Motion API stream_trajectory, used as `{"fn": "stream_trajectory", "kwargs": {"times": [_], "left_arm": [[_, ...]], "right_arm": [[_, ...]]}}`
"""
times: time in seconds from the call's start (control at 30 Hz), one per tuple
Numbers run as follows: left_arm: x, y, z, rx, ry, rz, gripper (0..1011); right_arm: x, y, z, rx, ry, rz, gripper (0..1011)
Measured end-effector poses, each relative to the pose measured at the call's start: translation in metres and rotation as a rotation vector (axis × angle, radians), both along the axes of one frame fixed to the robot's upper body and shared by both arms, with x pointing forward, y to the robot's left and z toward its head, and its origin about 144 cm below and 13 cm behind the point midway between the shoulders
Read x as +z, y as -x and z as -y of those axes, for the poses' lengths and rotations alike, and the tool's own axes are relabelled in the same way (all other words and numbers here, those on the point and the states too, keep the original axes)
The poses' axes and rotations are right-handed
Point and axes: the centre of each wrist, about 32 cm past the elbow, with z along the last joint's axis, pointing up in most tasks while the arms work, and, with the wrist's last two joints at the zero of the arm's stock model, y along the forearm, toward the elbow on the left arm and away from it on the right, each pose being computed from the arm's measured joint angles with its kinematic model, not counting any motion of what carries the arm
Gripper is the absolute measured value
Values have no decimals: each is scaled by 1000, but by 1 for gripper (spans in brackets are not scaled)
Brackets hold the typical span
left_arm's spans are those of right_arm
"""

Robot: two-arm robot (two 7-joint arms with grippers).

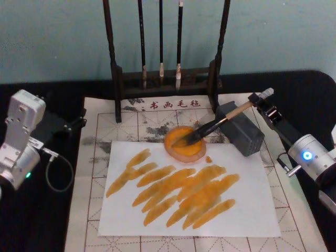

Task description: Pick up the brush from the inkstone, write on the paper, then place the brush back to its original position.

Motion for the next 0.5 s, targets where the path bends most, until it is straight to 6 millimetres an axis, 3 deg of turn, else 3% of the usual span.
{"fn": "stream_trajectory", "kwargs": {"times": [0.5], "left_arm": [[0, 0, 0, 0, 0, 0, 1001]], "right_arm": [[0, 0, 1, 4, -6, -1, 176]]}}
